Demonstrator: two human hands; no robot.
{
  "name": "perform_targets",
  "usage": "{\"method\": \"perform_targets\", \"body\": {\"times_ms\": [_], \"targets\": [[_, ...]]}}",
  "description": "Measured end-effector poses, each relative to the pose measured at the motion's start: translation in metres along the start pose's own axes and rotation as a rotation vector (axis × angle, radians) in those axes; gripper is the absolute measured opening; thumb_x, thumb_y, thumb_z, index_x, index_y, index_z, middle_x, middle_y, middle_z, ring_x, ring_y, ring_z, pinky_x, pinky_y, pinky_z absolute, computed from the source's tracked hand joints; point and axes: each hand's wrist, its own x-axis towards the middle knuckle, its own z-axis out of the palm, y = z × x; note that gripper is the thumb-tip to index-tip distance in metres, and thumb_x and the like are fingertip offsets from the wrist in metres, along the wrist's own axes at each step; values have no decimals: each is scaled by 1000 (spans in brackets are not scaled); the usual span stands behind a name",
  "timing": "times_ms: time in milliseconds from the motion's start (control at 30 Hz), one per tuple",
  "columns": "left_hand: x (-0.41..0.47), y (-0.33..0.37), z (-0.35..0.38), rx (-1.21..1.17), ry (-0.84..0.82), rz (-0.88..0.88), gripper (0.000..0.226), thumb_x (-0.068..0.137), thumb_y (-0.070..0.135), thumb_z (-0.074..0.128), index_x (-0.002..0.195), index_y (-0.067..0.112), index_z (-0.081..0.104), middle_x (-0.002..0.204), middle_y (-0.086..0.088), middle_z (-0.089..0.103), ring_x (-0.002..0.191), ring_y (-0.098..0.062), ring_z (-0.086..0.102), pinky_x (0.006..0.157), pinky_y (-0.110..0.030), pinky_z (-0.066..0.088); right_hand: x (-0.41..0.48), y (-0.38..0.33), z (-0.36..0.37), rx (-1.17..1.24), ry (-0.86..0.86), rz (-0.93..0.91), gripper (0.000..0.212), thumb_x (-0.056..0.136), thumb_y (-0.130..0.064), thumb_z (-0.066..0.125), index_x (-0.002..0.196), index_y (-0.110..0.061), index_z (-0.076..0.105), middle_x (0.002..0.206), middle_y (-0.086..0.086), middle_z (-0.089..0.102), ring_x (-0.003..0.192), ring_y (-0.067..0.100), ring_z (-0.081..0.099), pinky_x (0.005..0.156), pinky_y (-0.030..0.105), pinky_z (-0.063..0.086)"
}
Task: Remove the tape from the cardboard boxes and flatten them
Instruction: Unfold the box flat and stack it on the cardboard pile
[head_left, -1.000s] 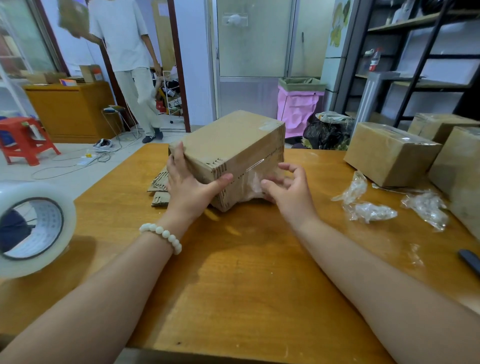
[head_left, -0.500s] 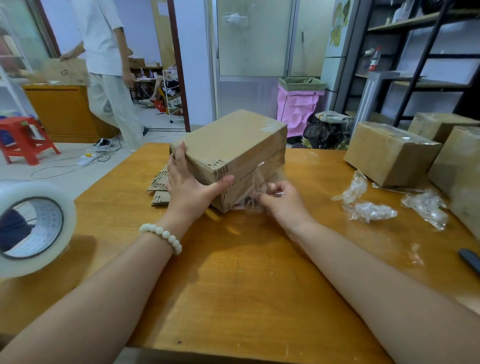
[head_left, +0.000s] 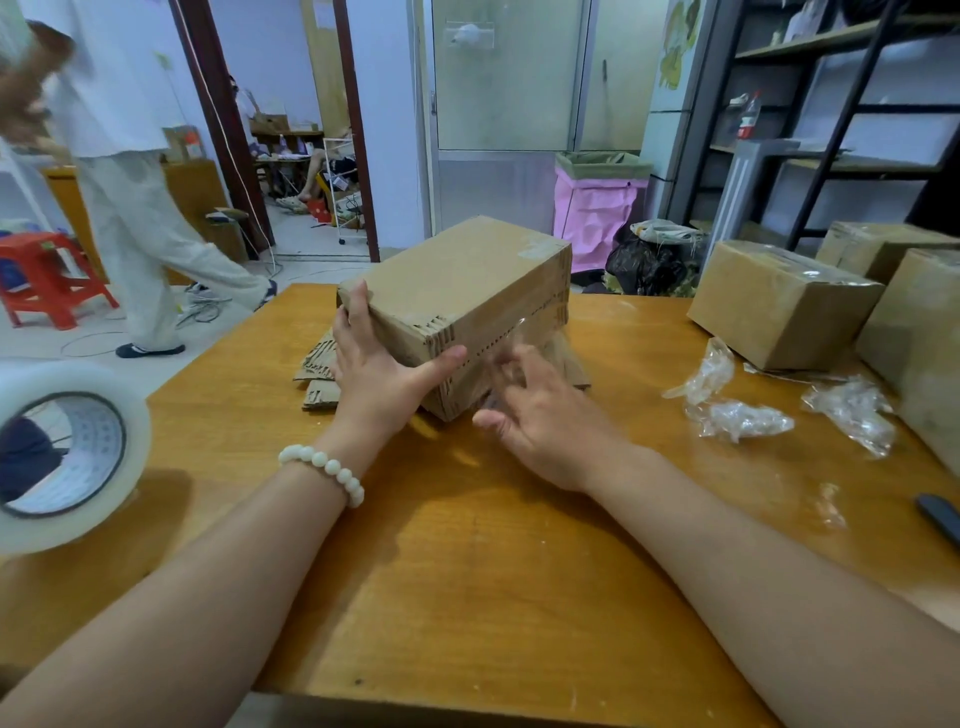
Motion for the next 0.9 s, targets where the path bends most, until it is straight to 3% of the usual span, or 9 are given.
{"method": "perform_targets", "body": {"times_ms": [33, 100, 200, 300, 400, 467, 567, 767, 900], "targets": [[0, 0, 0, -1, 2, -3, 131, 44, 82, 60, 151, 35, 0, 158, -10, 5, 147, -32, 10, 115, -62, 16, -1, -3, 0, -15, -67, 7, 64, 97, -54, 23, 150, -18, 24, 147, 2, 20, 133, 17, 25, 109, 37, 33], [0, 0, 0, -6, 9, -6, 132, 44, 83, 60, 152, 35, 1, 159, -11, 6, 147, -31, 10, 116, -61, 16, -1, -6, 3, 90, 33, -21, 60, 98, -51, 22, 152, -27, 10, 148, 5, 25, 131, 17, 32, 103, 36, 39], [-1, 1, 0, -8, 8, -7, 132, 43, 82, 59, 152, 35, 1, 159, -9, 6, 147, -30, 10, 116, -61, 14, 3, 1, 10, 357, 466, -94, 52, 101, -29, 35, 149, -25, 15, 141, 3, 41, 111, 2, 46, 86, 32, 52], [-1, 2, 0, -4, -6, -14, 132, 43, 82, 59, 151, 36, 0, 159, -7, 4, 146, -32, 10, 116, -62, 14, 5, 6, 13, 571, 626, 60, 52, 101, -17, 36, 149, -25, 20, 125, -7, 47, 97, 11, 55, 83, 25, 49], [-1, 2, 0, -4, -7, -10, 131, 43, 82, 60, 151, 37, -1, 159, -6, 3, 146, -32, 10, 115, -63, 15, 7, 9, 13, 823, 423, 358, 35, 100, -25, 45, 135, -20, 43, 112, -6, 55, 94, 12, 59, 83, 25, 50], [-1, 2, 1, -1, -2, -6, 131, 43, 82, 59, 151, 36, 0, 158, -8, 4, 146, -33, 11, 115, -63, 15, 8, 9, 16, 945, 259, 390, 14, 97, -32, 50, 105, -23, 56, 93, -7, 62, 83, 13, 61, 74, 29, 53], [-1, 2, 2, 6, 6, 10, 131, 44, 83, 59, 151, 33, 2, 158, -11, 6, 146, -32, 11, 115, -62, 16, 8, 4, 16, 1012, 203, 359, 15, 93, -36, 55, 83, -25, 59, 78, -9, 64, 69, 7, 59, 65, 24, 47], [-2, 3, 5, 28, 17, 53, 131, 45, 82, 59, 151, 27, 8, 155, -16, 11, 144, -33, 14, 114, -63, 17, 10, -4, 12, 1049, 163, 382, 20, 88, -41, 59, 85, -22, 63, 84, -3, 66, 70, 6, 57, 69, 23, 47], [-5, 5, 8, 44, 6, 69, 134, 44, 82, 58, 151, 19, 10, 155, -17, 9, 145, -34, 10, 115, -63, 13, 12, -6, 10, 1094, 145, 404, 25, 89, -37, 60, 101, -15, 64, 97, 5, 68, 77, 11, 60, 66, 19, 50]]}}
